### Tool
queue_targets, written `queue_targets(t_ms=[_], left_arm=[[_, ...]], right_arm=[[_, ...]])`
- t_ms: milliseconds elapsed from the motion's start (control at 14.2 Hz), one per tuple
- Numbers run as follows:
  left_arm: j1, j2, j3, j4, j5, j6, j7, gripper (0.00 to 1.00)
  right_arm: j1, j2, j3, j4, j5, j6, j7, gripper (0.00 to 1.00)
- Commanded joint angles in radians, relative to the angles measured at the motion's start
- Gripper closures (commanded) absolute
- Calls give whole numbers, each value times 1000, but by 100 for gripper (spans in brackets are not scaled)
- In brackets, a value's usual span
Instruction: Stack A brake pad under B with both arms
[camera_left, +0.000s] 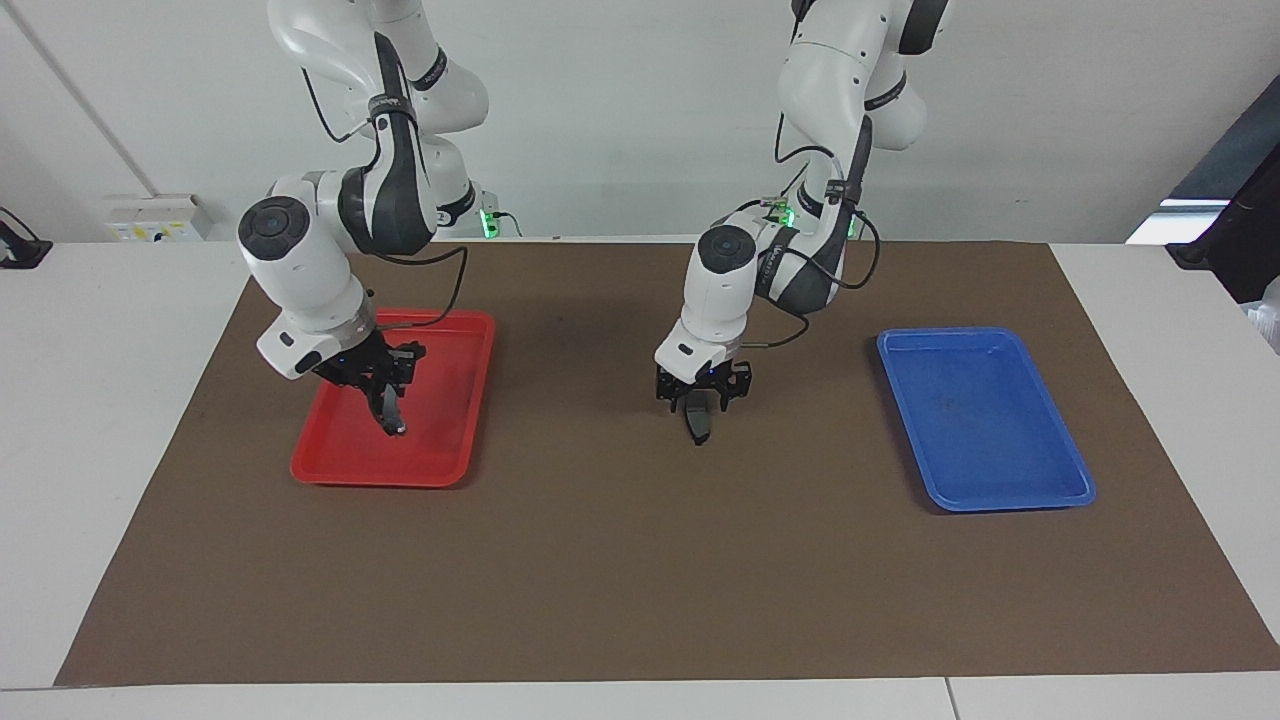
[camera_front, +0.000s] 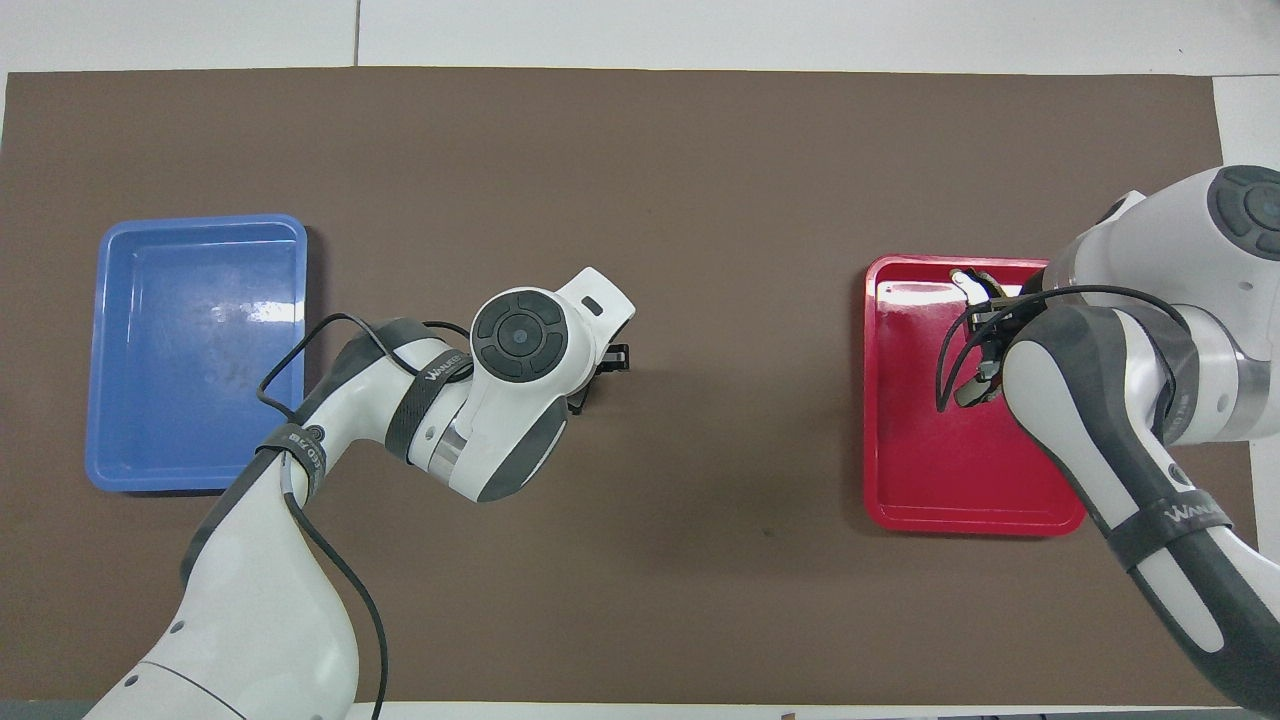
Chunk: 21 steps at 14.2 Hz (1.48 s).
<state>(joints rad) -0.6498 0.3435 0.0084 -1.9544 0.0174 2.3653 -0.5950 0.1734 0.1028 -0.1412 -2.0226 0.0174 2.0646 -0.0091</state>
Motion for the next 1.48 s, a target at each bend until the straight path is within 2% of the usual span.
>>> queue_targets(t_ms=[0, 211, 493, 704, 845, 1056, 1408], left_arm=[[21, -37, 13, -14, -5, -17, 4, 2], [105, -108, 13, -14, -5, -95, 39, 2], [266, -211, 13, -11, -5, -236, 252, 2], [387, -279, 13, -3, -5, -333, 397, 2], [476, -322, 15, -1, -5, -366, 510, 2], [564, -351, 16, 60, -5, -464, 578, 2], [665, -340, 18, 251, -5, -665, 707, 1]], right_arm=[[81, 21, 5, 77, 76, -49, 67, 100], [223, 66, 6, 174, 92, -57, 246, 100], [357, 164, 11, 289, 159, -60, 381, 100], [484, 358, 11, 512, 158, -66, 575, 100], [544, 472, 12, 599, 156, -26, 629, 100], [590, 477, 12, 530, 162, 106, 624, 100], [600, 474, 12, 481, 162, 127, 614, 100]])
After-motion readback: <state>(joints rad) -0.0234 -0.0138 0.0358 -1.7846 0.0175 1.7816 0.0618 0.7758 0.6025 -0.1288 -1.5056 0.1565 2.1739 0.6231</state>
